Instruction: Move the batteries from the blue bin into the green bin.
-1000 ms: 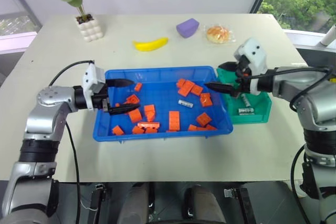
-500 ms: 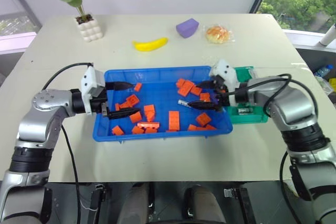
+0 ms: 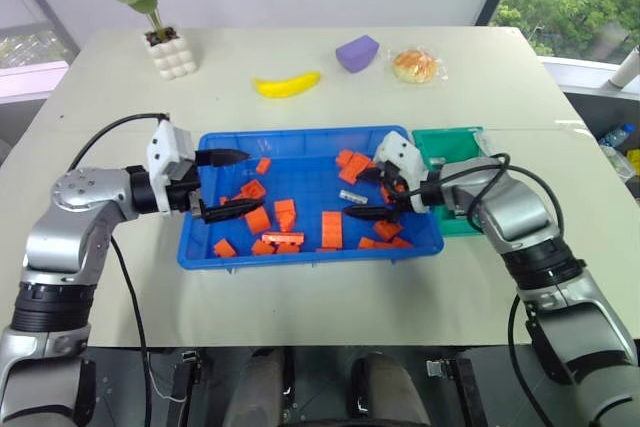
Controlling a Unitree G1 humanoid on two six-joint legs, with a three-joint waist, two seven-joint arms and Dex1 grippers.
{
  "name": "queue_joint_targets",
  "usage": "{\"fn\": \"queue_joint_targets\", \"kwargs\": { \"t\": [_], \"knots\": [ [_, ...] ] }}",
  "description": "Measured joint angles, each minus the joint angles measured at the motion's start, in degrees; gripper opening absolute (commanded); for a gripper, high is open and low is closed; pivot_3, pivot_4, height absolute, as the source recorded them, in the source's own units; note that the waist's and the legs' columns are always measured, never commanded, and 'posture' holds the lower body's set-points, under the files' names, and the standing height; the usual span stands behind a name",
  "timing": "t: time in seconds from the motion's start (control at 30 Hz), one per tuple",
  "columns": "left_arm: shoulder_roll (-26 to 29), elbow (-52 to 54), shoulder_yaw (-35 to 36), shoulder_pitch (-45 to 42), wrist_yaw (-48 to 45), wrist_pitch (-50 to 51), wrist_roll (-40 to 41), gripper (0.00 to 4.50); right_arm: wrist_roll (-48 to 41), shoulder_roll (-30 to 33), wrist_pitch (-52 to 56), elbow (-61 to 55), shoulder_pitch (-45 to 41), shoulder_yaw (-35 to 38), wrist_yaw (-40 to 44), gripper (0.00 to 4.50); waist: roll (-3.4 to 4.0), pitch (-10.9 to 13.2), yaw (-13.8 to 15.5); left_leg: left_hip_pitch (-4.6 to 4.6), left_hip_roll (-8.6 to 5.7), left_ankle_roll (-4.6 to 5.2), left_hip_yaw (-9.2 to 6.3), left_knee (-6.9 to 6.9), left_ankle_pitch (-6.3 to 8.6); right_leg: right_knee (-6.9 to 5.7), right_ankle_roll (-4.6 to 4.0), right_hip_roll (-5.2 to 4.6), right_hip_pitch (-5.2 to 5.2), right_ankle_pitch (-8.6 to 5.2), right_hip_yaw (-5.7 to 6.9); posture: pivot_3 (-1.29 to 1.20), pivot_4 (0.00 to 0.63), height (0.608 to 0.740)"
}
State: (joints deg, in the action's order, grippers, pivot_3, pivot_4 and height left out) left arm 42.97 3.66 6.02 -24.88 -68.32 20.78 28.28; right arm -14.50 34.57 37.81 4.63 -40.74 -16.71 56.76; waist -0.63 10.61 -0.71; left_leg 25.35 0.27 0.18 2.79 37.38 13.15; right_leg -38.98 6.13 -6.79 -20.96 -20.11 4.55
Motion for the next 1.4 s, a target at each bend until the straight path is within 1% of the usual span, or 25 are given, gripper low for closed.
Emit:
{"fn": "queue_joint_targets", "kwargs": {
  "t": [0.17,0.2,0.27,0.5,0.53,0.83,0.93,1.0,1.03,1.07,1.1,1.13,1.4],
  "knots": [
    [0.0,1.1,0.1,0.3,0.4,0.1,0.0,4.50,1.5,-0.8,-1.9,1.5,0.3,-0.5,0.5,4.42,0.00,0.0,0.0,0.00,0.00,0.00,-0.01,0.01,0.00,0.00,0.00,0.00,0.01,0.00,0.00,0.00,0.150,0.739],
    [0.0,1.1,0.1,0.3,0.5,0.1,0.0,4.50,1.9,-1.0,-2.2,1.6,0.3,-0.6,0.6,4.18,0.00,0.0,0.0,0.00,0.00,0.00,0.00,0.01,0.00,0.00,0.00,0.00,0.01,0.00,0.00,0.00,0.150,0.739],
    [0.0,1.0,0.2,0.3,0.7,0.1,0.0,4.50,2.5,-1.4,-3.1,2.2,0.3,-0.9,0.9,3.52,0.00,0.0,0.0,0.00,0.00,0.00,-0.01,0.02,0.00,0.00,0.00,0.00,0.03,0.00,0.00,0.00,0.150,0.739],
    [0.1,1.1,0.4,0.2,1.0,0.2,0.0,4.50,4.3,-2.3,-4.5,3.7,0.3,-1.5,1.9,0.09,0.00,0.0,0.2,0.00,-0.01,0.00,-0.04,0.05,0.00,0.00,0.00,0.00,0.06,0.00,0.01,0.00,0.150,0.739],
    [0.2,1.1,0.5,0.2,1.0,0.2,0.1,4.50,4.5,-2.4,-4.8,3.8,0.2,-1.5,2.0,0.04,0.00,0.0,0.2,0.00,-0.01,0.00,-0.04,0.05,0.00,0.00,0.00,0.00,0.06,0.00,0.02,0.00,0.150,0.739],
    [0.6,1.5,0.6,0.2,1.4,0.1,1.1,4.50,5.4,-2.6,-6.1,4.6,0.0,-1.5,2.1,0.04,-0.01,0.0,0.1,-0.02,-0.01,0.00,-0.05,0.06,0.00,0.00,0.00,0.00,0.07,0.00,0.02,0.00,0.150,0.739],
    [0.6,1.5,0.7,0.2,1.5,0.0,1.1,4.50,5.5,-2.8,-6.1,4.7,-0.1,-1.3,1.5,0.76,-0.01,0.0,0.1,-0.02,-0.01,0.00,-0.05,0.06,0.00,0.00,0.00,0.00,0.07,0.00,0.02,0.00,0.150,0.739],
    [0.6,1.5,0.7,0.2,1.7,-0.1,1.1,4.50,5.5,-3.0,-5.7,4.7,-0.4,-0.9,1.0,1.55,-0.01,0.0,0.1,-0.01,-0.01,0.00,-0.05,0.06,0.00,0.00,0.00,0.00,0.07,0.00,0.02,0.00,0.150,0.739],
    [0.6,1.5,0.7,0.2,1.8,-0.1,1.1,4.50,5.5,-3.0,-5.7,4.7,-0.5,-0.7,0.8,2.15,-0.01,0.0,0.1,-0.01,-0.01,0.00,-0.05,0.05,0.00,0.00,0.00,0.00,0.07,0.00,0.02,0.00,0.150,0.739],
    [0.6,1.5,0.7,0.2,1.9,-0.1,1.1,4.50,5.5,-3.0,-5.6,4.7,-0.6,-0.4,0.6,2.51,-0.01,0.0,0.1,-0.01,-0.01,0.00,-0.04,0.05,0.00,0.00,0.00,0.00,0.07,0.00,0.02,0.00,0.150,0.739],
    [0.6,1.5,0.7,0.2,2.0,-0.1,1.1,4.50,5.5,-3.0,-5.4,4.7,-0.7,0.0,0.3,3.11,-0.01,0.0,0.1,-0.01,-0.01,0.00,-0.04,0.05,0.00,0.00,0.00,0.00,0.07,0.00,0.02,0.00,0.150,0.739],
    [0.6,1.5,0.7,0.2,2.1,-0.1,1.1,4.50,5.4,-2.9,-5.0,4.5,-0.8,0.3,0.3,3.47,-0.01,0.0,0.1,-0.01,-0.01,0.00,-0.04,0.05,0.00,0.00,0.00,0.00,0.06,0.00,0.02,0.00,0.150,0.739],
    [0.6,1.5,0.7,0.2,2.2,-0.1,1.1,4.50,4.8,-1.2,-3.1,2.4,-1.7,1.2,2.3,3.47,0.00,0.0,0.0,-0.01,0.00,0.00,-0.03,0.04,0.00,0.00,0.00,0.00,0.05,0.00,0.02,0.00,0.150,0.739]
  ]
}}
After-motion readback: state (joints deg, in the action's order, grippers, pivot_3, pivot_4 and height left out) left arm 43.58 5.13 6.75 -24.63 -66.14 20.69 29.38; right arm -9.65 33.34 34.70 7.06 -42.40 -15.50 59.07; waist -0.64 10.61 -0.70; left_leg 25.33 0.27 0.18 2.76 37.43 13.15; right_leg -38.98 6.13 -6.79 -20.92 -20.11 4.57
